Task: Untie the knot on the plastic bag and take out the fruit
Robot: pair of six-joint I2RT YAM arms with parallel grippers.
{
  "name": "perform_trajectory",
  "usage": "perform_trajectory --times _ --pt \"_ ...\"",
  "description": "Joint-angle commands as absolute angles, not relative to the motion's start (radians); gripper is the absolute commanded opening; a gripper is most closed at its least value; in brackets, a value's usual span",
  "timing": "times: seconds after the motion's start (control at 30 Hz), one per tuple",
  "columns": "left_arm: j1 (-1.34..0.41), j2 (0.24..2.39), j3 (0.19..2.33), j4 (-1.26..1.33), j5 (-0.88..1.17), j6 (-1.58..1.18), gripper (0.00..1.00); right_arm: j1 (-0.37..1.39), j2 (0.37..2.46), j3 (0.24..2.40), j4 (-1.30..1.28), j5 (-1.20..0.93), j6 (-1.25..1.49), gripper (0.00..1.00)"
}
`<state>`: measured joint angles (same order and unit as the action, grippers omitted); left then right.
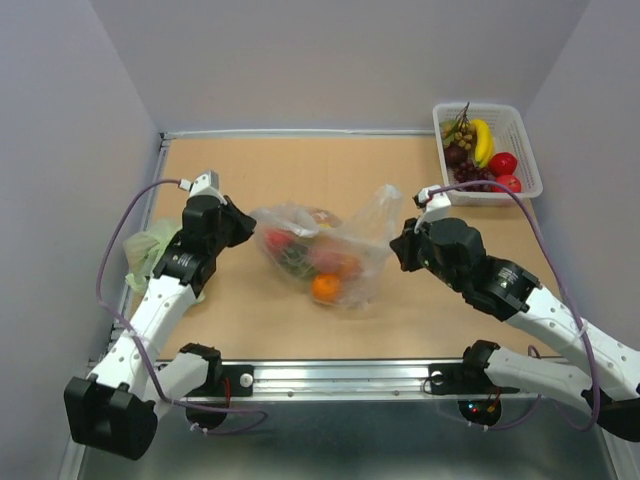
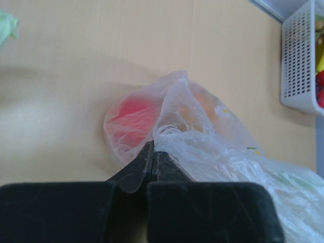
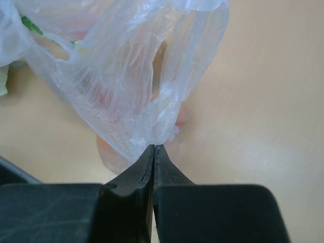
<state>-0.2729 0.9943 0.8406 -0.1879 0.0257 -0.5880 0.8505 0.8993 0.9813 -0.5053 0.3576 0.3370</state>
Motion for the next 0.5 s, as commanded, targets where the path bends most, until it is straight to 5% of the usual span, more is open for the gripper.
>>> perform_trajectory --times 0.0,0.07,0.13,0.2,0.3,0.47 --pt "-0.268 0.87 0.741 -0.215 0.031 -0.572 0.15 0.848 0.851 0.914 -0.486 0.178 0.371 0.04" --pt "-0.268 0.798 0.73 -0.254 0.052 -0.532 0.42 0.848 0.842 0.923 -0.505 0.089 0.37 0.14" --pt "-0.268 0.732 0.742 -0.282 0.098 -0.482 0.68 0.85 0.857 0.989 -0.561 0.04 0.348 0.36" --pt "-0.27 0.691 0.781 -0.301 0.129 -0.442 0.76 0.848 0.903 1.093 -0.609 0.047 0.315 0.64" --pt "-0.275 0.673 0.851 -0.333 0.178 -0.34 0.86 0.85 0.986 1.21 -0.701 0.078 0.266 0.82" --pt "-0.331 0.724 0.949 -0.356 0.238 -0.172 0.89 0.848 1.101 1.413 -0.779 0.086 0.192 0.93"
